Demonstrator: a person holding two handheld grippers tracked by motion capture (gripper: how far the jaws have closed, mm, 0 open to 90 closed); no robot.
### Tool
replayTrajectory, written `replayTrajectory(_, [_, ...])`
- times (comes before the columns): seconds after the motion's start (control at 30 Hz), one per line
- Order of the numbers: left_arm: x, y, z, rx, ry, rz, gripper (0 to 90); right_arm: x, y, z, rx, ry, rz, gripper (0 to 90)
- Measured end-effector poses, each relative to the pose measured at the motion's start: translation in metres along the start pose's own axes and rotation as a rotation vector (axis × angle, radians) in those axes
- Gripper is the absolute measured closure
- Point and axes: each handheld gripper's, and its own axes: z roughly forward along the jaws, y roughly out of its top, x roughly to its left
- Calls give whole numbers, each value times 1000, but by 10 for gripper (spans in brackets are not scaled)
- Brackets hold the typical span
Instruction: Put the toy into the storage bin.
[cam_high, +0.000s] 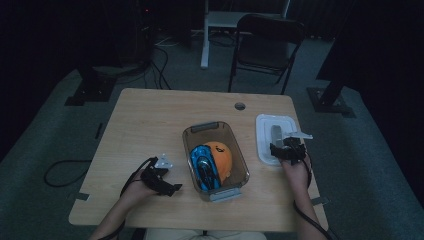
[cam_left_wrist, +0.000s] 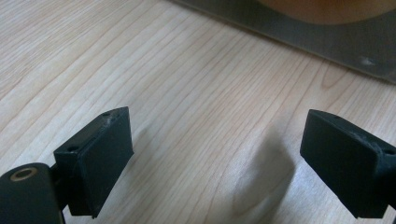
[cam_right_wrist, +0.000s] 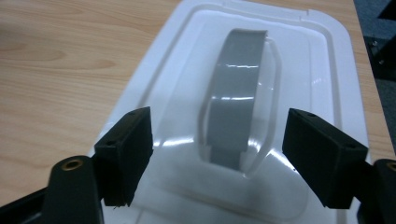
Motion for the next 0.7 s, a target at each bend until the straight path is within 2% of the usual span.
replayTrajectory(0.17, [3,-3,-3,-2,10,-7,100,-1,5,12,16,-17,3,319])
replayTrajectory(0.47, [11,-15,-8,-14,42,-38,100,-3,7,27,34,-47,41,417])
replayTrajectory(0.53, [13,-18,-10,-13,58,-41,100,-3,6,28,29,-45,54,461])
replayTrajectory(0.7, [22,-29,-19,-41,89,-81,100,-5,5,30,34,-51,65,577])
